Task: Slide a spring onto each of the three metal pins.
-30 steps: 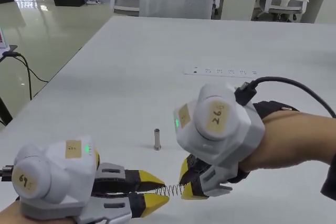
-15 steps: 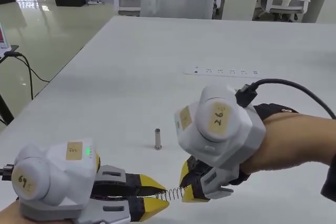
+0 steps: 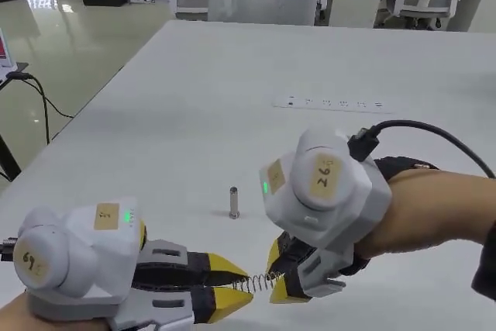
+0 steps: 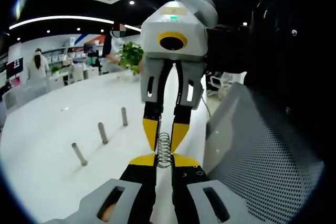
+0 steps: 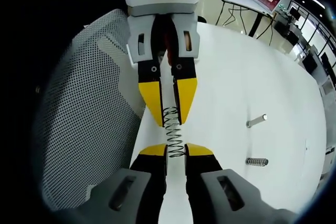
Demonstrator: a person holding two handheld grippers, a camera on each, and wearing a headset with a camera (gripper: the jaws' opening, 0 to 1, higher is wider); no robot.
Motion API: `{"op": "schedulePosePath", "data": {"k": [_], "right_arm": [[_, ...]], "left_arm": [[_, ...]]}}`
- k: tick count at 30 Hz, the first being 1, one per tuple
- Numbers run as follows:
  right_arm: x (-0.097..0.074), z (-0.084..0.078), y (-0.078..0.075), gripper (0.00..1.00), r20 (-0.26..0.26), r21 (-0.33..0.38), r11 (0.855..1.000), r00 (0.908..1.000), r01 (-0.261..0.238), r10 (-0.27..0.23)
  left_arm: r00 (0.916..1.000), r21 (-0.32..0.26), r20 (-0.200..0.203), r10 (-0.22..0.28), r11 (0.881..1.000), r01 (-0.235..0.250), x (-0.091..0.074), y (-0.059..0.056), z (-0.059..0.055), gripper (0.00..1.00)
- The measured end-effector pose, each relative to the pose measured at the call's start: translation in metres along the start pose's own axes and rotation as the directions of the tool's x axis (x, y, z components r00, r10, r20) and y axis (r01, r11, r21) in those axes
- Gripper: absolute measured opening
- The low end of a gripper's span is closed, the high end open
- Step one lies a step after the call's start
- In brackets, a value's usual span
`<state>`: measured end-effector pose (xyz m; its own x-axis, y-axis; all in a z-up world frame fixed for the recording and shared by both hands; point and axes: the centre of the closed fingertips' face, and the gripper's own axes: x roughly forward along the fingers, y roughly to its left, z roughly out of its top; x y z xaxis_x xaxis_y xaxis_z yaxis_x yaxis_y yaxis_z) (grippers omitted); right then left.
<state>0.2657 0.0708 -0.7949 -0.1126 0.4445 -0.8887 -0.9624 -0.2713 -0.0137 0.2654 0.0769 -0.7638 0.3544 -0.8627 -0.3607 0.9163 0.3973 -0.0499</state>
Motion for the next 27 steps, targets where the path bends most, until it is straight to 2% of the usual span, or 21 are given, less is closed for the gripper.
{"op": "schedulePosePath", "data": {"k": [2,4,7,18,22,27], "right_arm": [[0.0001,-0.0004,0.0001,0.09,0.0,0.001,1.0,1.0,-0.001,0.001],[0.0003,-0.0008,0.0003,0.09,0.002,0.005,1.0,1.0,-0.003,0.003],[0.0003,-0.0012,-0.0009,0.09,0.004,0.007,1.0,1.0,0.002,-0.002],[-0.0042,0.0014,-0.002,0.08,0.01,0.004,1.0,0.9999,0.012,-0.012],[-0.0088,0.0071,-0.0007,0.08,0.026,0.009,1.0,0.9996,0.006,-0.006],[-0.0088,0.0079,0.0003,0.08,0.026,0.009,1.0,0.9996,0.004,-0.005]], "left_arm": [[0.9999,-0.005,0.012,-0.003,1.0,0.003,-0.0005,-0.0005,0.0023,0.02],[0.9987,-0.027,0.05,-0.01,1.0,0.012,-0.0021,-0.0012,0.0093,0.02],[0.9993,-0.021,0.037,-0.002,1.0,0.003,-0.0018,0.0004,0.0068,0.02],[0.9993,-0.024,0.037,0.003,1.0,-0.002,-0.0012,0.0008,0.0072,0.02],[0.9999,-0.015,0.014,0.004,1.0,-0.004,-0.0002,0.0005,0.0032,0.02],[0.9999,-0.016,0.009,0.005,1.0,-0.005,-0.0004,0.0006,0.0023,0.02]]}}
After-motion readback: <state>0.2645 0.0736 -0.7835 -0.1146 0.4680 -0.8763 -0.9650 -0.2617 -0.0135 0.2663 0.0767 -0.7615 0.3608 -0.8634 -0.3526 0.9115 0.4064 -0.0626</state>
